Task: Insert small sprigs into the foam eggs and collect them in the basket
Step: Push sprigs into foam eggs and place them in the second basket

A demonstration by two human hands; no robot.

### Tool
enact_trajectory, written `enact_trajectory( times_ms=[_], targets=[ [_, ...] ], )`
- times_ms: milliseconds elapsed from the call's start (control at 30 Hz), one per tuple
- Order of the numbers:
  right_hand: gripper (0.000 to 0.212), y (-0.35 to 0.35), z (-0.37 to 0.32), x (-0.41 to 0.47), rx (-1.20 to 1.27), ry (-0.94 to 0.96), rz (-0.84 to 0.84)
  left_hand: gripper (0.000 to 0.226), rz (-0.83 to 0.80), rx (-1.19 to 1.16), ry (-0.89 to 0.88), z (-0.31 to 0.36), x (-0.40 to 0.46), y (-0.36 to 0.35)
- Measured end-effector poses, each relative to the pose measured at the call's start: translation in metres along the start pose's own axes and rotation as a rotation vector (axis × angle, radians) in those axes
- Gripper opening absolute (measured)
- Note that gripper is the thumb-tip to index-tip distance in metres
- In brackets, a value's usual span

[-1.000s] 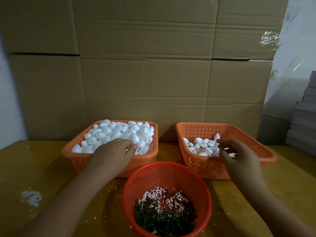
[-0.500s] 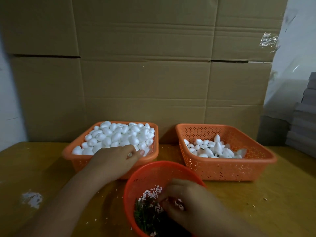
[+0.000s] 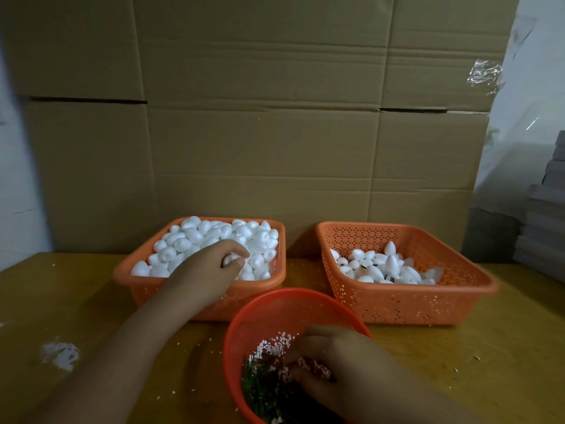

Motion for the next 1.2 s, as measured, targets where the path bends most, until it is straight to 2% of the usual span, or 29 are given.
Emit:
enact_trajectory(
  times_ms=[100, 233, 333, 533, 767, 933, 1067, 1200],
  targets=[
    [0.025, 0.003, -0.001, 0.000, 0.020, 0.007, 0.048, 0.019, 0.064, -0.252, -0.101, 0.021, -0.006, 0.007],
    [0.020, 0.004, -0.004, 0.000, 0.059, 0.014, 0.113, 0.019, -0.124, -0.880, -0.024, 0.048, -0.022, -0.006],
    [0.018, 0.003, -0.005, 0.001, 0.072, 0.013, 0.123, 0.021, -0.246, -1.103, 0.034, 0.060, -0.035, -0.031],
    [0.021, 0.001, -0.001, 0.000, 0.066, -0.030, 0.111, 0.021, -0.356, -0.887, 0.094, 0.049, -0.045, -0.075],
    [0.024, -0.001, 0.000, 0.000, 0.036, -0.043, 0.035, 0.019, -0.388, -1.028, 0.160, 0.043, -0.039, -0.076],
    [0.025, -0.004, 0.001, 0.000, 0.024, -0.045, 0.039, 0.036, -0.467, -1.201, 0.159, 0.043, -0.039, -0.075],
    [0.026, -0.005, 0.002, -0.001, 0.020, -0.052, 0.048, 0.041, -0.508, -1.208, 0.101, 0.045, -0.040, -0.072],
    [0.025, -0.004, 0.002, 0.000, 0.012, -0.045, 0.052, 0.036, -0.519, -1.197, 0.066, 0.049, -0.041, -0.069]
  ],
)
Point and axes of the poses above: each hand's wrist, its own x-axis towards the middle knuckle, its own y-axis out of the back of the hand, z = x × y, the point moved 4 cm from there along x, towards the middle knuckle, and after that the axes turned 4 degrees about y, right-handed, at the moved point
